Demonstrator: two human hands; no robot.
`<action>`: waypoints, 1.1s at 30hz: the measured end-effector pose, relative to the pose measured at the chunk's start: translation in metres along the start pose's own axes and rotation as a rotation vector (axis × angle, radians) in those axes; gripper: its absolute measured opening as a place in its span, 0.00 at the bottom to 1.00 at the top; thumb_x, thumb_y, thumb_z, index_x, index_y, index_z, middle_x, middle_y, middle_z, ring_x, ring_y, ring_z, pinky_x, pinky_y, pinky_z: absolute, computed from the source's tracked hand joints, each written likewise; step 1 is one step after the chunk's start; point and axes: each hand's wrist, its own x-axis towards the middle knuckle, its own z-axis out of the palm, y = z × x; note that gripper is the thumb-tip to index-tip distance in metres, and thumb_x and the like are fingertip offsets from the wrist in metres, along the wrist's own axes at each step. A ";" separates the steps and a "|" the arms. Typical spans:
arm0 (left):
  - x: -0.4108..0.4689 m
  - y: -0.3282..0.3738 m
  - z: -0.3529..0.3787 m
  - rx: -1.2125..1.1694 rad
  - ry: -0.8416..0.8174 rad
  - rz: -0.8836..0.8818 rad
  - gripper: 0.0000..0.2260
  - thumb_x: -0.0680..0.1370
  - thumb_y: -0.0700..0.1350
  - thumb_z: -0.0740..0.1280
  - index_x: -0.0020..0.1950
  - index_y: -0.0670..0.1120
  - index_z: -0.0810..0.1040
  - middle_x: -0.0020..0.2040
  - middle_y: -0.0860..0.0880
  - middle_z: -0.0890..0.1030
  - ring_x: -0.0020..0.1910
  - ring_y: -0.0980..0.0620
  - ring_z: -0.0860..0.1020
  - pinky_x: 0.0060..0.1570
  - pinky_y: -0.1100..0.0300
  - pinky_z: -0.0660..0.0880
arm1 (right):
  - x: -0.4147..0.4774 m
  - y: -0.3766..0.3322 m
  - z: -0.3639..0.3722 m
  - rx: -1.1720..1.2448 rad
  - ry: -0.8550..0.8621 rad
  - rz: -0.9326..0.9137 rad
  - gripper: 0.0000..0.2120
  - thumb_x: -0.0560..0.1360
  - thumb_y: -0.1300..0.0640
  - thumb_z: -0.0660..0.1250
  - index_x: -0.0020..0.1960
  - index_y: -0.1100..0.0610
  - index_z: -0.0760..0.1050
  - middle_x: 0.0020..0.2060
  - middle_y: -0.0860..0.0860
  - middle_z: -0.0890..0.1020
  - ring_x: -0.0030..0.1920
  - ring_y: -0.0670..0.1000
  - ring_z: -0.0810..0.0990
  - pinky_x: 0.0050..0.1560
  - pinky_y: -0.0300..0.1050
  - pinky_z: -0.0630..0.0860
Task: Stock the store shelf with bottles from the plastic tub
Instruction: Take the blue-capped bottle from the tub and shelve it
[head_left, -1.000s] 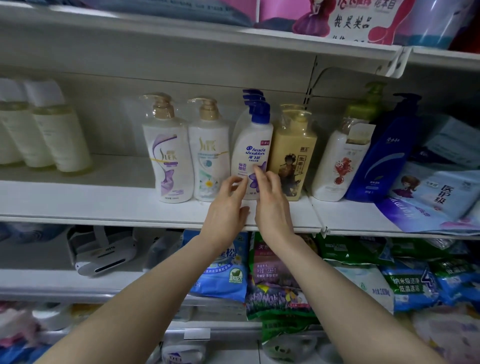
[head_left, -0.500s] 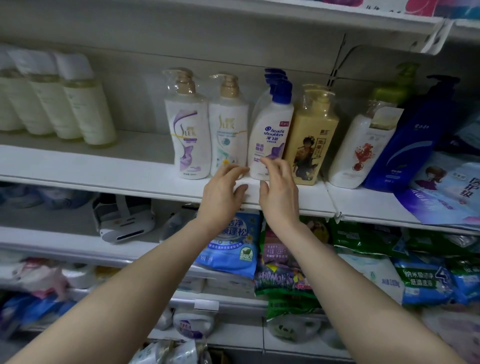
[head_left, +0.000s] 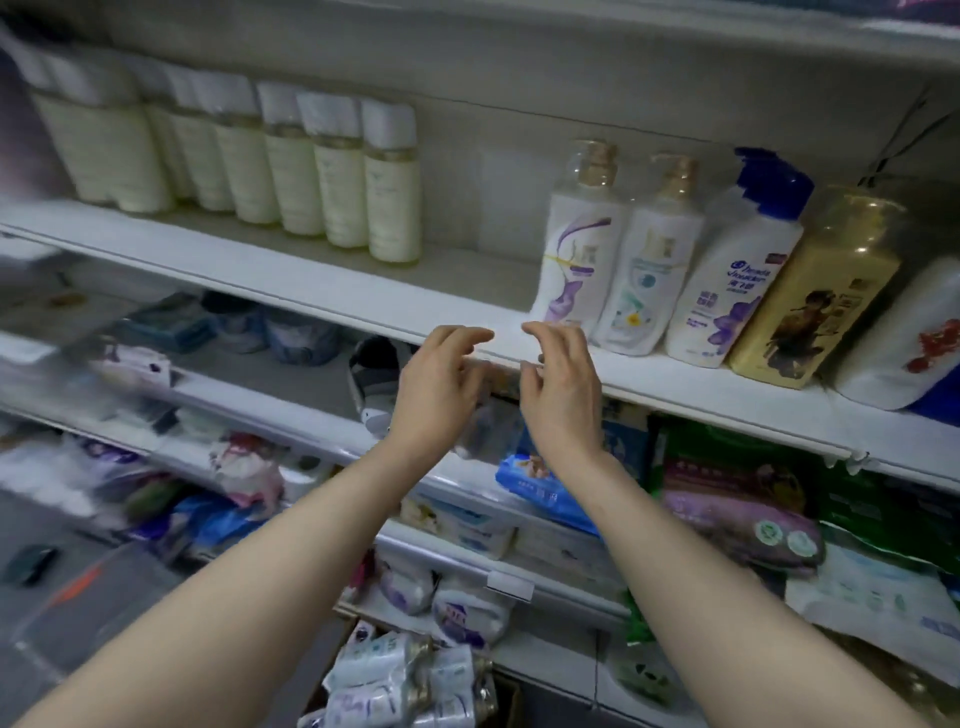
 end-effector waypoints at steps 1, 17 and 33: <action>-0.003 -0.010 -0.015 0.017 0.007 -0.014 0.14 0.76 0.39 0.68 0.61 0.48 0.80 0.57 0.52 0.79 0.50 0.54 0.80 0.54 0.56 0.77 | -0.002 -0.014 0.011 0.012 -0.013 -0.006 0.21 0.73 0.69 0.65 0.64 0.57 0.76 0.57 0.55 0.76 0.56 0.57 0.78 0.54 0.56 0.78; -0.089 -0.200 -0.283 0.145 0.143 -0.269 0.13 0.77 0.42 0.69 0.62 0.48 0.79 0.54 0.52 0.81 0.52 0.55 0.79 0.55 0.51 0.78 | -0.065 -0.270 0.201 0.206 -0.243 -0.132 0.19 0.75 0.65 0.67 0.66 0.57 0.76 0.58 0.56 0.76 0.55 0.57 0.79 0.52 0.51 0.76; -0.150 -0.302 -0.376 0.188 0.114 -0.548 0.12 0.78 0.43 0.69 0.62 0.50 0.79 0.50 0.54 0.82 0.47 0.58 0.79 0.53 0.60 0.76 | -0.117 -0.347 0.322 0.272 -0.532 -0.095 0.19 0.77 0.60 0.66 0.68 0.51 0.74 0.59 0.50 0.74 0.55 0.51 0.78 0.55 0.56 0.77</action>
